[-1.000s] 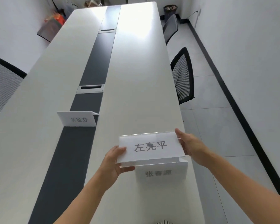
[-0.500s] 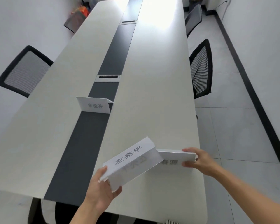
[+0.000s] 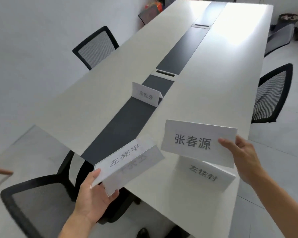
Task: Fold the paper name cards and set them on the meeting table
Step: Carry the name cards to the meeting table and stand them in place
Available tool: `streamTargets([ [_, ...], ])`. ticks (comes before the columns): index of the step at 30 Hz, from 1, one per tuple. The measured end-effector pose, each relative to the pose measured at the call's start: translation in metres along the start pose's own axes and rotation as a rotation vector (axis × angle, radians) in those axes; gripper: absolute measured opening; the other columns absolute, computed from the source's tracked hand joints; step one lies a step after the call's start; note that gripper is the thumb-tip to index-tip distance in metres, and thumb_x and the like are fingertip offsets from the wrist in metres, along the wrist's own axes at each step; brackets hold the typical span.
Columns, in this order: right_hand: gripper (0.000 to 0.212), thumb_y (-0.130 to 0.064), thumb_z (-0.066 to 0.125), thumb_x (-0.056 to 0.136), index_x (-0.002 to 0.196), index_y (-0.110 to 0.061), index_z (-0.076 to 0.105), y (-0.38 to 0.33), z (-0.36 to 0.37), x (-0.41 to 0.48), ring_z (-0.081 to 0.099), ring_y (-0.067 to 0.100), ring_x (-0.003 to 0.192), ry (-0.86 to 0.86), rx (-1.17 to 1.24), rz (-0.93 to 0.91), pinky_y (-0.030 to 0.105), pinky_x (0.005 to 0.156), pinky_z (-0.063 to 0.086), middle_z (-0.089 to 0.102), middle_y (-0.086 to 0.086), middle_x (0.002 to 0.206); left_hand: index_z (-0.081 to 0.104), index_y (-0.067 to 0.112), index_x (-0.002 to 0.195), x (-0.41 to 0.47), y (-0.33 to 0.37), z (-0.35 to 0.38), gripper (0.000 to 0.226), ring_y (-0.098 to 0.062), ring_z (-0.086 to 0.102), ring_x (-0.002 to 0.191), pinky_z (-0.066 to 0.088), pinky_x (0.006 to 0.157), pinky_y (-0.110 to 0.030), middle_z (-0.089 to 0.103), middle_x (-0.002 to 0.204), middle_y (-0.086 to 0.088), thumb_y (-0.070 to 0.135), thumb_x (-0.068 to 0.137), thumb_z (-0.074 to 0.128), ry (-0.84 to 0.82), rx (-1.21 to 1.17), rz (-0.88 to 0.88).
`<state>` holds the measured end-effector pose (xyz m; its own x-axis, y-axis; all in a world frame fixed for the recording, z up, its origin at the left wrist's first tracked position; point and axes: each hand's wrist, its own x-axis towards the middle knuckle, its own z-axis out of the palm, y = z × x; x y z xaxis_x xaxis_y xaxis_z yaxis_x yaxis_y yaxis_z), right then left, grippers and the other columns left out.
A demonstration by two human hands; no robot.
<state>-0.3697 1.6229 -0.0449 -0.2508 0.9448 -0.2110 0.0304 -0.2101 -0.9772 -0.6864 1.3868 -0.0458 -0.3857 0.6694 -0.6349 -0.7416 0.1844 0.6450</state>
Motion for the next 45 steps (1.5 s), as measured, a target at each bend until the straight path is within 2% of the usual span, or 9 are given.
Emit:
streamTargets([
  [2,0.042,-0.041,0.076,0.062,0.095,-0.015,0.071,-0.006,0.033,-0.008,0.073,0.022,0.079,-0.047,0.031,0.032,0.033,0.068,0.060,0.078,0.005,0.090,0.065,0.021,0.115,-0.017,0.013,-0.023,0.033,-0.032,0.060,0.102,0.054,0.061,-0.035,0.068,0.108,-0.012,0.036,0.090,0.051,0.015,-0.048,0.062],
  [4,0.042,-0.041,0.073,0.068,0.099,-0.014,0.070,-0.005,0.070,-0.022,0.071,0.025,0.078,-0.107,0.055,0.087,0.042,0.071,0.058,0.077,0.008,0.090,0.065,0.023,0.115,-0.037,0.025,-0.053,0.032,-0.032,0.060,0.104,0.054,0.060,-0.033,0.067,0.111,-0.013,0.036,0.089,0.051,0.042,-0.097,0.117],
  [7,0.014,-0.021,0.059,0.088,0.096,-0.013,0.067,0.003,0.132,-0.053,0.071,0.016,0.063,-0.172,0.094,0.167,0.028,0.053,0.057,0.076,0.005,0.081,0.067,0.024,0.110,-0.077,0.040,-0.107,0.029,-0.028,0.061,0.101,0.052,0.058,-0.031,0.069,0.111,-0.011,0.035,0.088,0.051,0.105,-0.160,0.200],
  [10,0.011,-0.016,0.054,0.092,0.093,-0.013,0.065,0.017,0.198,-0.100,0.071,0.011,0.059,-0.256,0.133,0.261,0.025,0.049,0.058,0.077,-0.001,0.071,0.066,0.023,0.110,-0.128,0.045,-0.175,0.029,-0.025,0.062,0.093,0.051,0.056,-0.029,0.071,0.106,-0.009,0.033,0.087,0.050,0.204,-0.198,0.254],
  [13,0.010,-0.020,0.057,0.090,0.094,-0.016,0.065,0.037,0.267,-0.157,0.072,0.016,0.074,-0.348,0.137,0.361,0.038,0.062,0.060,0.076,0.002,0.083,0.066,0.023,0.105,-0.183,0.047,-0.251,0.026,-0.024,0.062,0.089,0.049,0.057,-0.028,0.073,0.099,-0.008,0.032,0.086,0.050,0.336,-0.215,0.305],
  [17,0.015,-0.027,0.059,0.089,0.099,-0.019,0.065,0.056,0.354,-0.227,0.063,0.023,0.100,-0.501,0.104,0.489,0.052,0.093,0.049,0.070,0.004,0.104,0.065,0.023,0.099,-0.249,0.040,-0.342,0.021,-0.023,0.060,0.081,0.044,0.057,-0.029,0.070,0.090,-0.006,0.031,0.086,0.051,0.529,-0.265,0.350],
  [23,0.024,-0.028,0.060,0.089,0.107,-0.013,0.062,0.066,0.466,-0.283,0.062,0.032,0.106,-0.631,-0.023,0.569,0.057,0.098,0.046,0.067,0.012,0.110,0.066,0.022,0.099,-0.303,0.028,-0.437,0.022,-0.024,0.062,0.081,0.042,0.059,-0.030,0.072,0.088,-0.007,0.033,0.086,0.052,0.689,-0.424,0.361],
  [31,0.014,-0.027,0.059,0.090,0.099,-0.016,0.061,0.095,0.608,-0.284,0.062,0.029,0.095,-0.672,-0.135,0.571,0.057,0.098,0.045,0.067,0.012,0.102,0.065,0.017,0.103,-0.283,0.069,-0.537,0.025,-0.028,0.062,0.084,0.046,0.056,-0.029,0.070,0.099,-0.013,0.033,0.087,0.054,0.807,-0.543,0.320],
  [45,0.013,-0.026,0.062,0.088,0.096,-0.015,0.060,0.084,0.922,-0.213,0.060,0.029,0.095,-0.705,-0.131,0.601,0.057,0.093,0.049,0.064,0.013,0.100,0.064,0.018,0.100,-0.176,0.300,-0.696,0.021,-0.026,0.060,0.082,0.042,0.058,-0.033,0.069,0.094,-0.011,0.031,0.088,0.054,0.858,-0.551,0.348],
])
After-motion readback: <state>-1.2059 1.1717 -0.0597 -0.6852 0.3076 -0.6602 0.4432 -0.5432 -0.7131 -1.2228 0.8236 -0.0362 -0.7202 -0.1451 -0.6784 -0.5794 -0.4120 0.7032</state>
